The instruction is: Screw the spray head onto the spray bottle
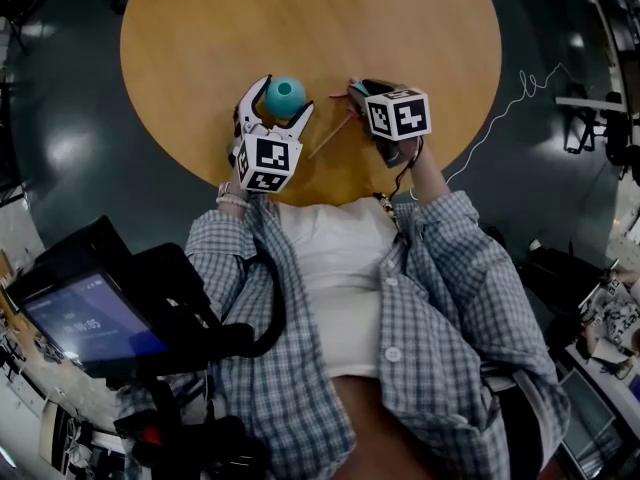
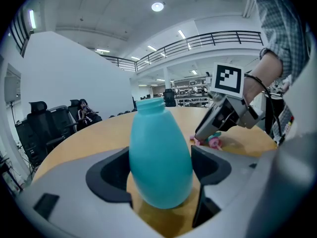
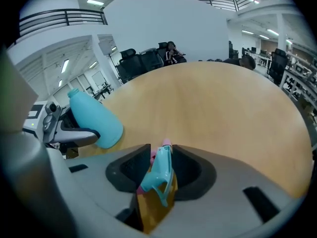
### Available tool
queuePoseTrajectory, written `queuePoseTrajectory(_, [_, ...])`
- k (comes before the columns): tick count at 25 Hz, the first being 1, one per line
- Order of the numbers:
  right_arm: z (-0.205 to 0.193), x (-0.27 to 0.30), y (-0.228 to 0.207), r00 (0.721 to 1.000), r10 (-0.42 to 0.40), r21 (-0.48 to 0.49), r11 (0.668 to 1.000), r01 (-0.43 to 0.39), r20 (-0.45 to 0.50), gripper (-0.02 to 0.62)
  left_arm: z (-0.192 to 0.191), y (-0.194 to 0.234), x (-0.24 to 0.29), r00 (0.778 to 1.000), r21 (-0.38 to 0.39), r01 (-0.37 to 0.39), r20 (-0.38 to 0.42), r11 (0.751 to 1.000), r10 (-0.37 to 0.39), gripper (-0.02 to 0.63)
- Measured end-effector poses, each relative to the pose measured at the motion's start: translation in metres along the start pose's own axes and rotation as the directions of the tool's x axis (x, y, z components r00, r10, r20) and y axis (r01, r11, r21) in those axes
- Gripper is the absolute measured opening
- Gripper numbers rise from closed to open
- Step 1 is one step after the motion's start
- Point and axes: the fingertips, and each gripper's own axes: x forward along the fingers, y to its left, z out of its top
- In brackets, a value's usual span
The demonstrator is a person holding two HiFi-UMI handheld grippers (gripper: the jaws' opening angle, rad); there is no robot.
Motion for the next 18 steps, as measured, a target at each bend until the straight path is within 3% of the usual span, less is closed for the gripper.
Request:
queuePoseTrajectory(2, [0.003, -0.004, -0.002, 0.999, -0.022, -0.016, 1.000, 0.022, 0.030, 0.097, -0.001, 0.000, 0.001, 1.000, -0.003, 0.003, -0.001, 1.000, -0.003, 0.391])
queuePoseTrajectory(7, [0.012, -0.016, -0.002, 0.991, -0.055, -0.060, 0.996, 0.063, 0.121, 0.094, -0.004, 0.002, 0.003, 1.000, -0.007, 0.007, -0.002, 1.000, -0.007, 0.391])
queuePoseTrajectory(11, [0.046, -0.039, -0.001, 0.967, -0.092, -0.134, 0.983, 0.126, 0.237, 0.092, -0.005, 0.003, 0.006, 1.000, -0.010, 0.011, -0.004, 1.000, -0.011, 0.391])
queuePoseTrajectory(14, [0.092, -0.069, 0.005, 0.925, -0.121, -0.263, 0.938, 0.225, 0.360, 0.092, -0.006, 0.004, 0.009, 1.000, -0.013, 0.015, -0.009, 1.000, -0.015, 0.391])
queuePoseTrajectory(18, [0.165, -0.125, 0.027, 0.835, -0.104, -0.392, 0.847, 0.359, 0.540, 0.092, -0.005, 0.005, 0.015, 1.000, -0.017, 0.015, -0.008, 1.000, -0.015, 0.391])
